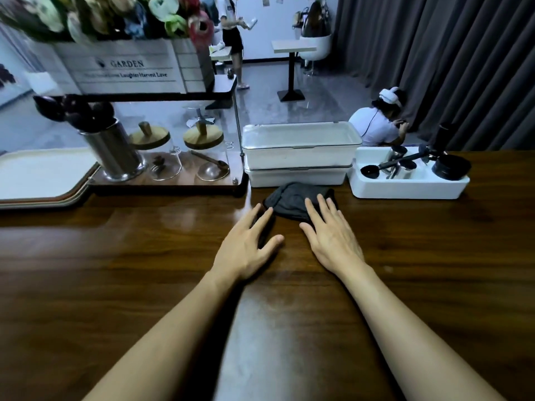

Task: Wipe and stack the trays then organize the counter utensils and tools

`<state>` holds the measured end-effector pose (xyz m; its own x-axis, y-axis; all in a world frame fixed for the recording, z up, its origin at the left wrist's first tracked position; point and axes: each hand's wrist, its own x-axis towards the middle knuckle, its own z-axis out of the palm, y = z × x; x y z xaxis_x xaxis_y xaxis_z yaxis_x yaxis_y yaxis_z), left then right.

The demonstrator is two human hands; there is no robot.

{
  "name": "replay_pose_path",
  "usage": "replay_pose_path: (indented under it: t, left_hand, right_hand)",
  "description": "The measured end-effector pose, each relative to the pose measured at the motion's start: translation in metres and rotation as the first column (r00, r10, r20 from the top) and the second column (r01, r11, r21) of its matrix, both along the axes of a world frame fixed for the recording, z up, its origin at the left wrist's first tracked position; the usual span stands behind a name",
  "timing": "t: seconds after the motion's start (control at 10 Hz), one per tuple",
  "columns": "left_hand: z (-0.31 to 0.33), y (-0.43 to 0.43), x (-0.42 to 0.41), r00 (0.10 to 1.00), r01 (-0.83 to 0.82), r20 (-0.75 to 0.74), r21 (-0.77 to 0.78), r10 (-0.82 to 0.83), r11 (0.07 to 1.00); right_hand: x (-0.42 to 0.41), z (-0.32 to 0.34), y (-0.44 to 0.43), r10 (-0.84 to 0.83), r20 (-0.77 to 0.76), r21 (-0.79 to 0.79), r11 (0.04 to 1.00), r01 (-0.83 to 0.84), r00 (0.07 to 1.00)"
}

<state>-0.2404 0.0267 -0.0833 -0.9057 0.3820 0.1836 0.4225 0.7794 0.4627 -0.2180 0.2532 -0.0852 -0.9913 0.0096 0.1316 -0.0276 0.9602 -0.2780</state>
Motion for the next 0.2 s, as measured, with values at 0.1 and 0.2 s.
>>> replay_pose_path:
  t: [0.1,0.2]
  left_hand:
    - [-0.001,-0.014,0.018,1.000,0.015,-0.007,-0.004,-0.015,1.000]
    - [-0.001,-0.029,0.036,0.999,0.038,-0.013,-0.045,-0.039,0.998]
  right_hand:
    - [0.025,0.001,-0.010,-0.046,0.015,0.021,0.999,0.045,0.999]
    - [0.051,0.001,-0.026,-0.062,0.061,0.024,0.998,0.061,0.996]
